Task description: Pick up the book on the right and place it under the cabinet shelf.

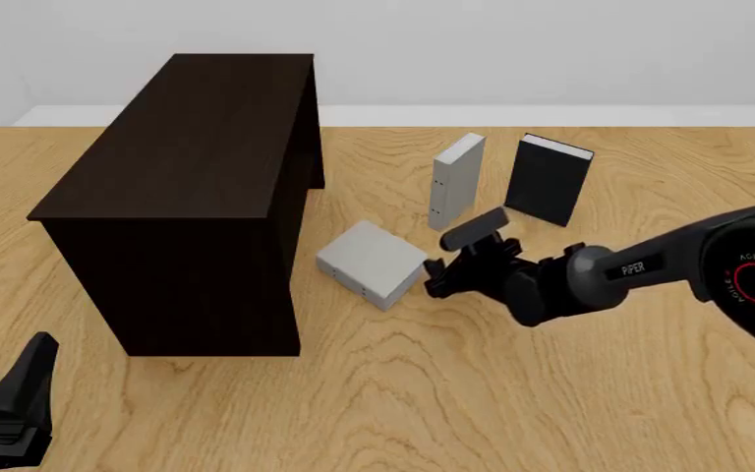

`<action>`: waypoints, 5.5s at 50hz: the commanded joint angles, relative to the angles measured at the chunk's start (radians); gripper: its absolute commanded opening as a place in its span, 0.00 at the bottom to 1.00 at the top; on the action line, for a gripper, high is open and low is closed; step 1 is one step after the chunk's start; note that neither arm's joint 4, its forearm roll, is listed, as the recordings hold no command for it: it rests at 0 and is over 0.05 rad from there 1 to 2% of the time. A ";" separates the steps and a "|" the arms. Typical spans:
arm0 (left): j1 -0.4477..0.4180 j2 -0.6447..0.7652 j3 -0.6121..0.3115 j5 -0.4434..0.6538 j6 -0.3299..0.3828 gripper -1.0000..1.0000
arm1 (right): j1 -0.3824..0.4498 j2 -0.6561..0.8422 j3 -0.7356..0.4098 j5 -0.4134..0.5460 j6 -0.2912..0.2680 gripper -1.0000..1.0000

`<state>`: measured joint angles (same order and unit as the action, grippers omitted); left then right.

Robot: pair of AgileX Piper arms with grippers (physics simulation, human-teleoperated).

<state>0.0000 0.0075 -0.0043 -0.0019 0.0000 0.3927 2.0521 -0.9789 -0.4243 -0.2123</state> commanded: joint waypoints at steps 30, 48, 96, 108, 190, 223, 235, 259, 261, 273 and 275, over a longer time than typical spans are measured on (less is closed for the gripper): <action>0.000 0.000 0.000 0.000 0.000 1.00 | 0.044 0.031 -0.076 0.055 0.014 1.00; 0.000 0.000 0.000 0.000 0.000 1.00 | 0.078 0.059 -0.128 0.080 0.009 1.00; 0.000 0.000 0.000 0.000 0.000 1.00 | 0.151 0.136 -0.286 0.154 0.017 1.00; 0.000 0.000 0.000 0.000 0.000 1.00 | 0.175 0.152 -0.328 0.176 0.020 1.00; 0.000 0.000 0.000 0.000 0.000 1.00 | 0.252 0.292 -0.600 0.285 -0.004 1.00; 0.000 0.000 0.000 0.000 0.000 1.00 | 0.260 0.285 -0.620 0.297 -0.014 1.00; 0.000 0.000 0.000 0.000 0.000 1.00 | 0.235 0.271 -0.587 0.287 -0.024 1.00; 0.000 0.000 0.000 0.000 0.000 1.00 | 0.214 0.079 -0.383 0.233 0.000 1.00; 0.000 0.000 0.000 0.000 0.000 1.00 | 0.213 0.054 -0.364 0.230 0.004 1.00; 0.000 0.000 0.000 0.000 0.000 1.00 | 0.196 -0.089 -0.250 0.191 0.019 1.00; 0.000 0.000 0.000 0.000 0.000 1.00 | 0.191 -0.114 -0.231 0.186 0.015 1.00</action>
<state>0.0000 0.0075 -0.0043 -0.0019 0.0000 0.5972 2.0459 -1.2973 -0.2113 -0.2022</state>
